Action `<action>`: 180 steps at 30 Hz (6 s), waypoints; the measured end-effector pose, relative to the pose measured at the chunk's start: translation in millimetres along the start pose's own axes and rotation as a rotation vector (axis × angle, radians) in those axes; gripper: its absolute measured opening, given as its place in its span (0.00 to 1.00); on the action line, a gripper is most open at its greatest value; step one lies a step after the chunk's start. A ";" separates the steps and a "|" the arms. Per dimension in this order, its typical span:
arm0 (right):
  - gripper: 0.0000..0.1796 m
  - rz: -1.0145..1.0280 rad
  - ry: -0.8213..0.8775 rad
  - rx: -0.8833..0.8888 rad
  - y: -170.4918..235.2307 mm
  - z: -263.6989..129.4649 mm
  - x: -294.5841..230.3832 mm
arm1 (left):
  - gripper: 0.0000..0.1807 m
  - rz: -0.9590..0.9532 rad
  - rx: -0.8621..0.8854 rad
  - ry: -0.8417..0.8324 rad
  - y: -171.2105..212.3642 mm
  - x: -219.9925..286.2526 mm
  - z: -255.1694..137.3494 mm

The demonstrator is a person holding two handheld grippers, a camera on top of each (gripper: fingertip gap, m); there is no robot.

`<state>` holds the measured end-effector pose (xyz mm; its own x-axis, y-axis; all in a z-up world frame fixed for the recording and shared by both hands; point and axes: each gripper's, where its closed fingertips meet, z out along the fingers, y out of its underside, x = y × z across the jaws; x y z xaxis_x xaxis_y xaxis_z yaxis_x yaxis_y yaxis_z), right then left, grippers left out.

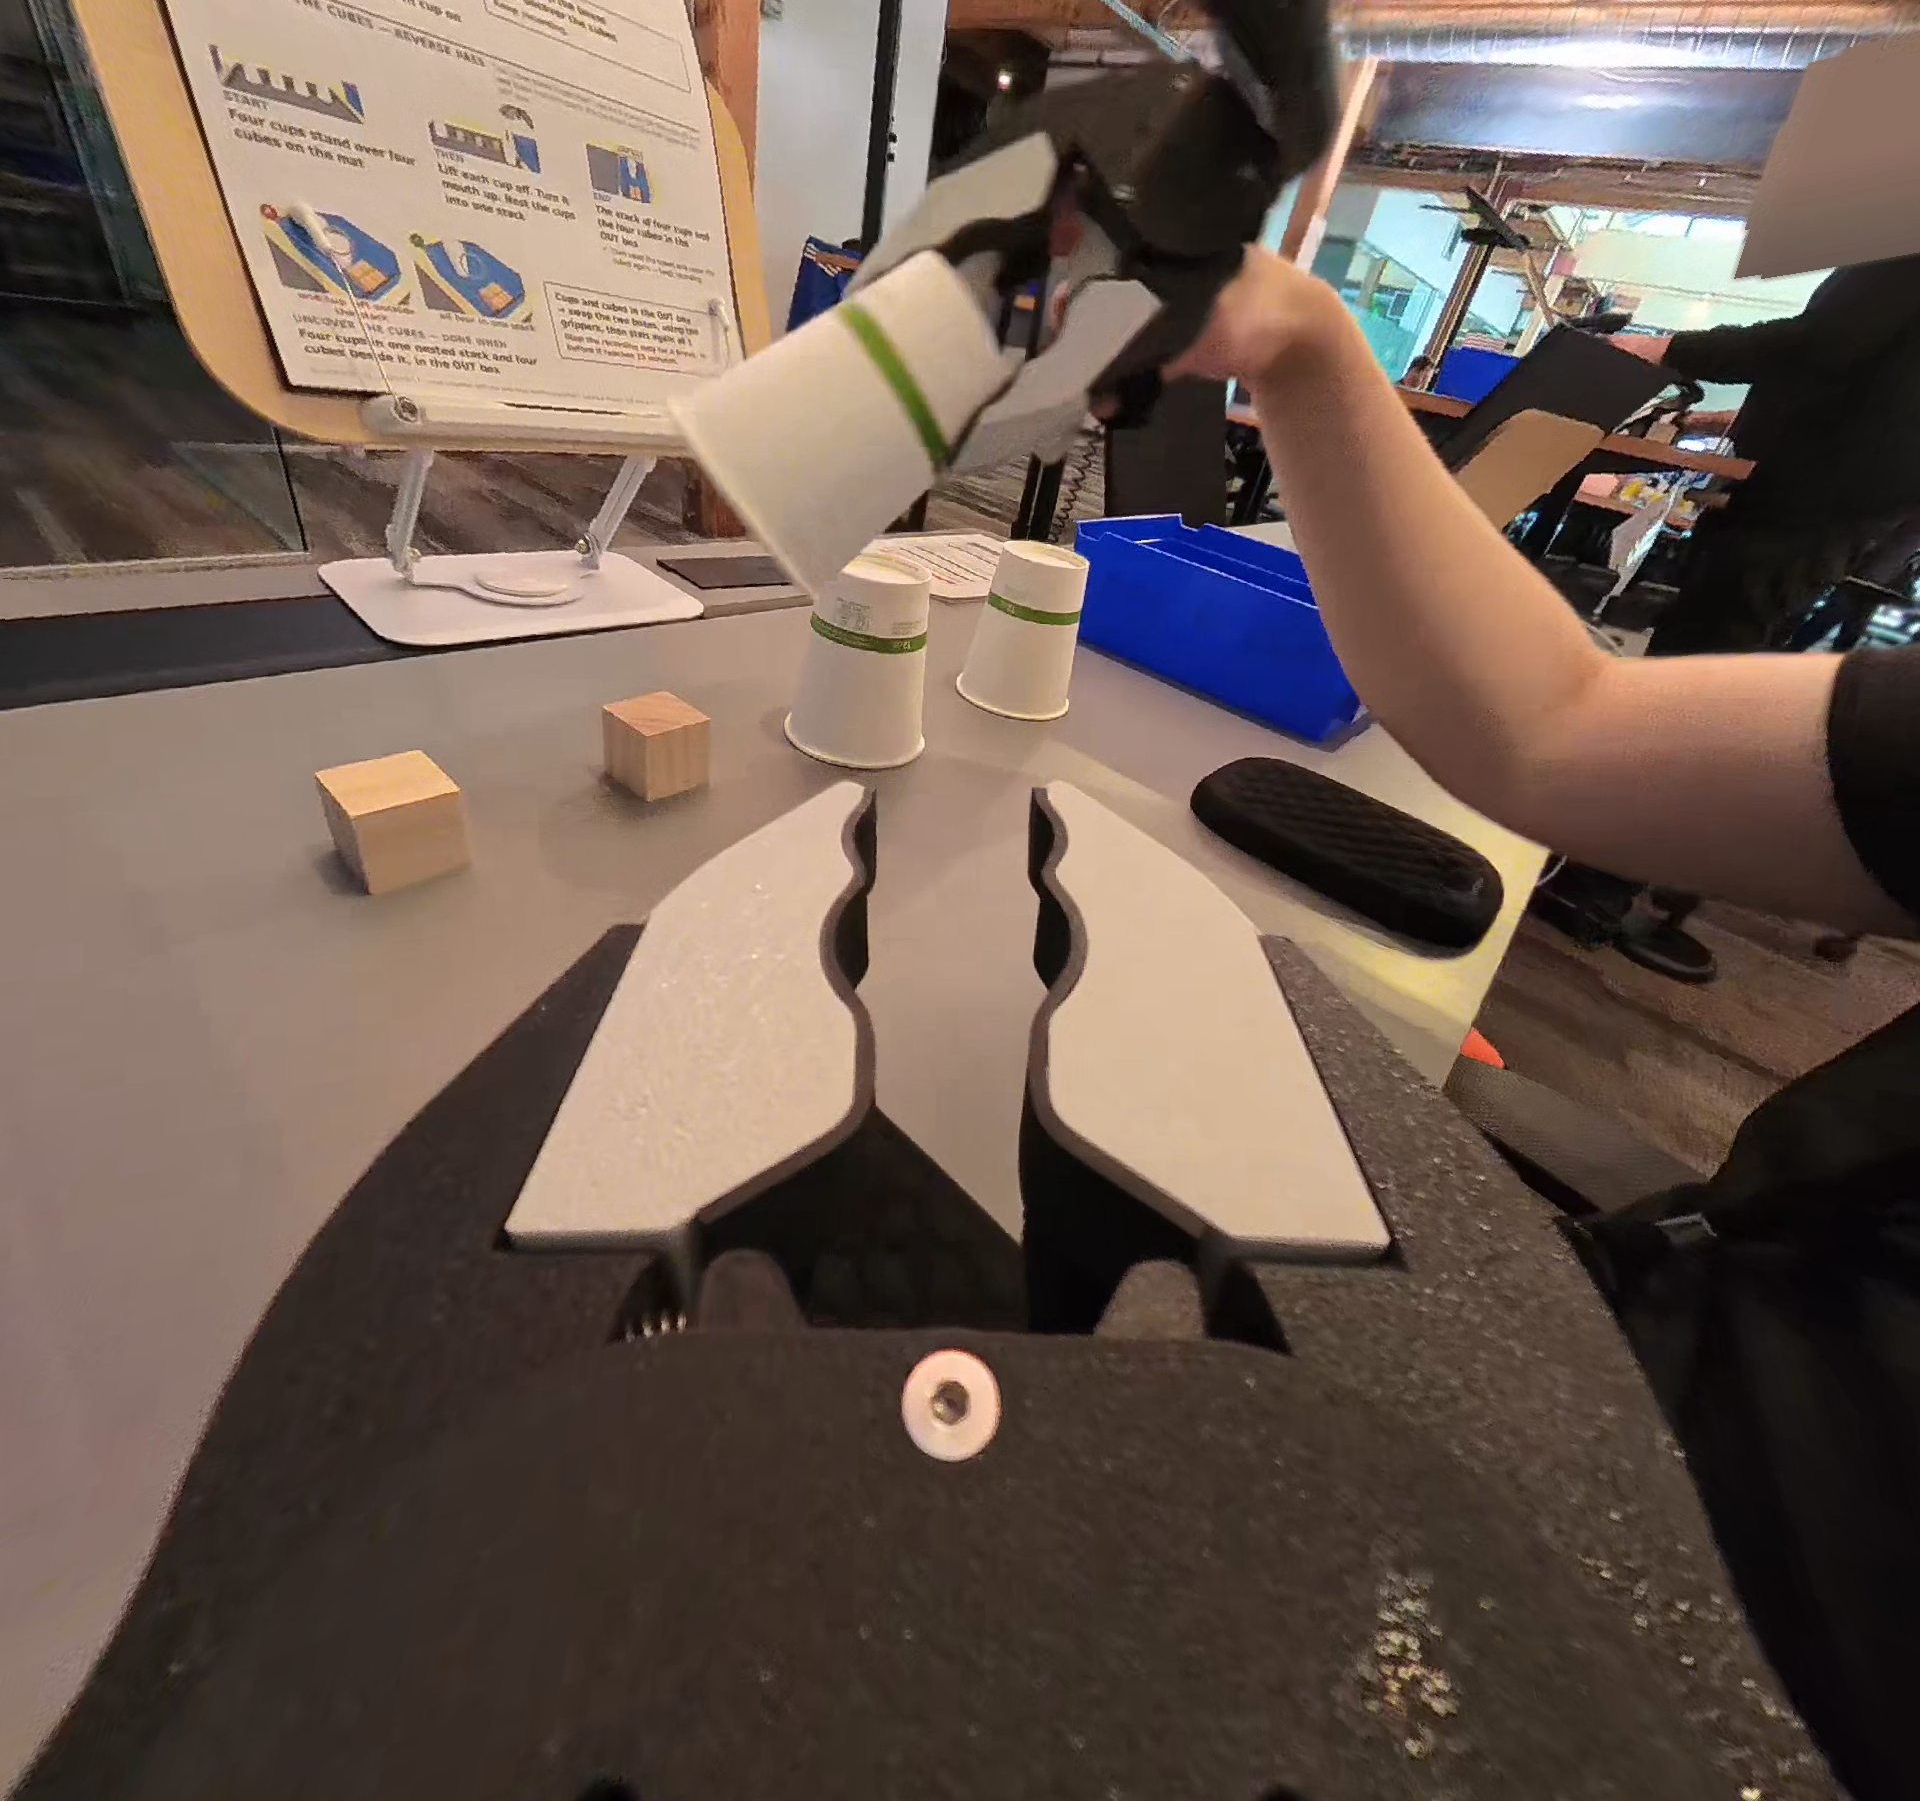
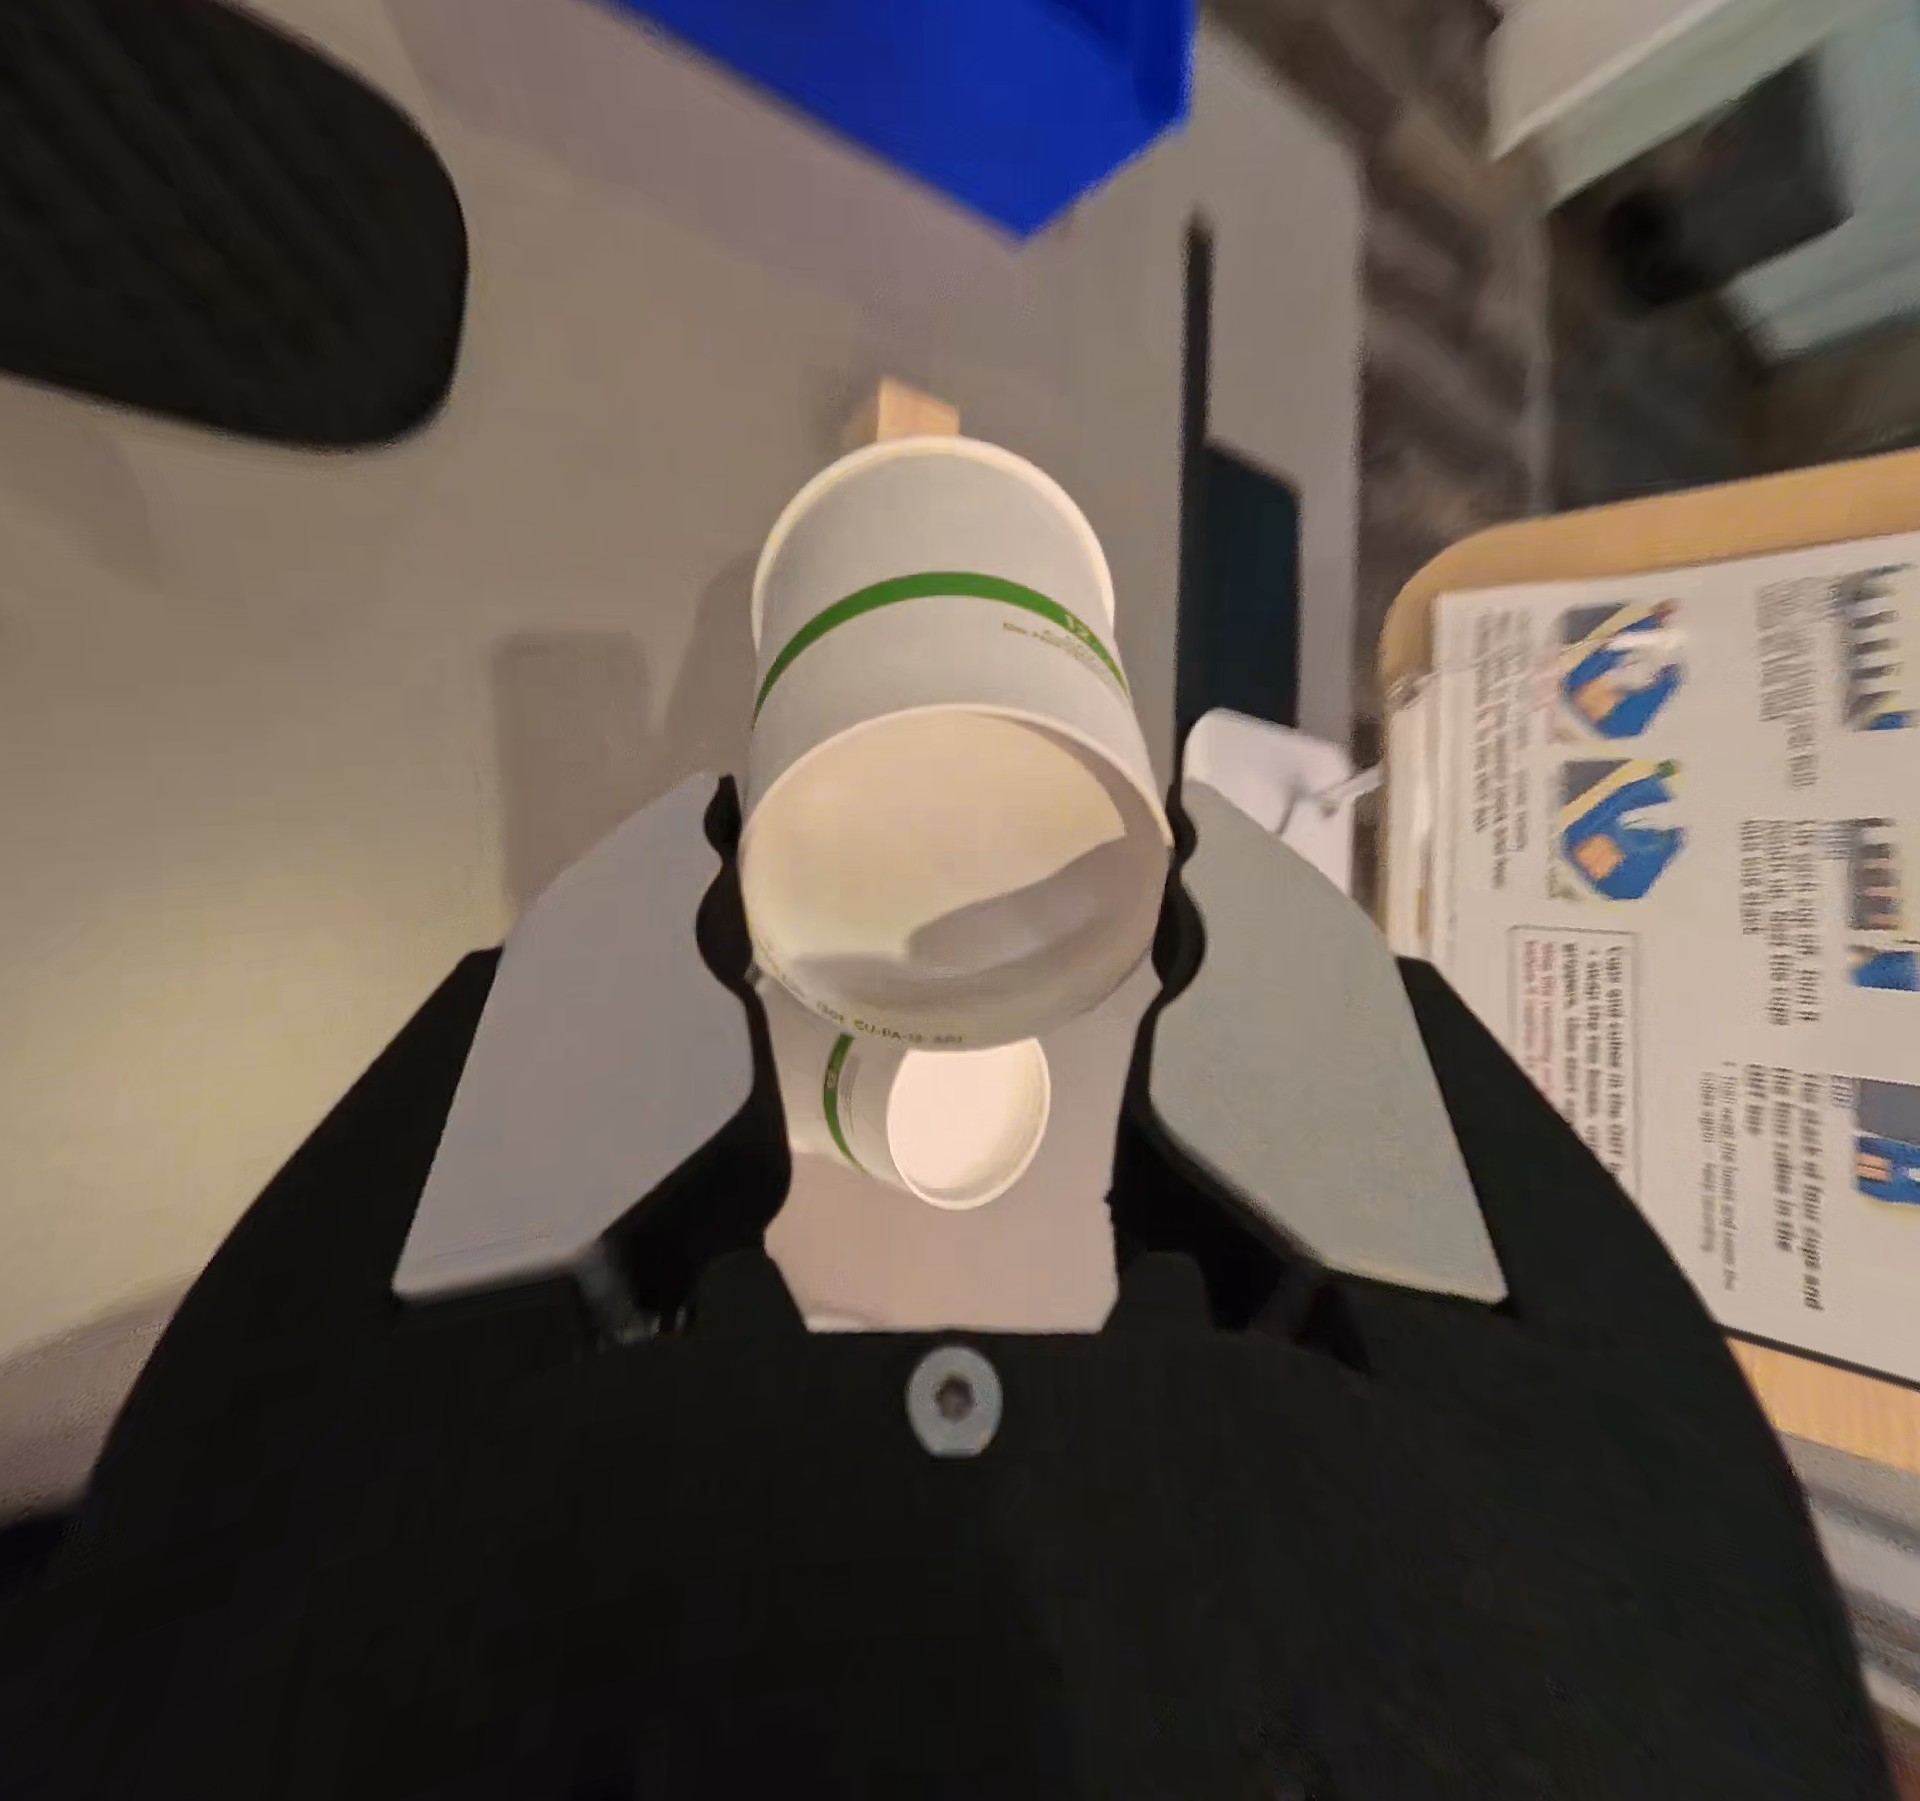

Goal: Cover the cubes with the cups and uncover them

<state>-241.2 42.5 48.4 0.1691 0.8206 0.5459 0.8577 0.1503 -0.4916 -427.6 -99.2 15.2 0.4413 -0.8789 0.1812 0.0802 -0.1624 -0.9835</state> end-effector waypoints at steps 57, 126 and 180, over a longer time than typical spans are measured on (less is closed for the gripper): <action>0.61 0.089 -0.086 -0.073 -16.0 75.4 25.0 | 0.13 0.666 -0.733 -0.736 -4.6 -100.6 -15.4; 0.52 0.154 -0.052 0.676 -68.4 -23.4 -48.9 | 0.00 0.559 -0.178 -0.010 -88.8 -23.7 42.6; 0.42 0.027 0.131 0.491 -85.3 -21.5 -33.9 | 0.16 0.164 0.044 -0.097 -1.0 -20.5 1.4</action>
<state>-309.7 -10.1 86.4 0.2742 0.7564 0.5939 0.5284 0.3974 -0.7502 -435.4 -80.4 12.4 0.5354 -0.8444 0.0199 0.0386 0.0009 -0.9993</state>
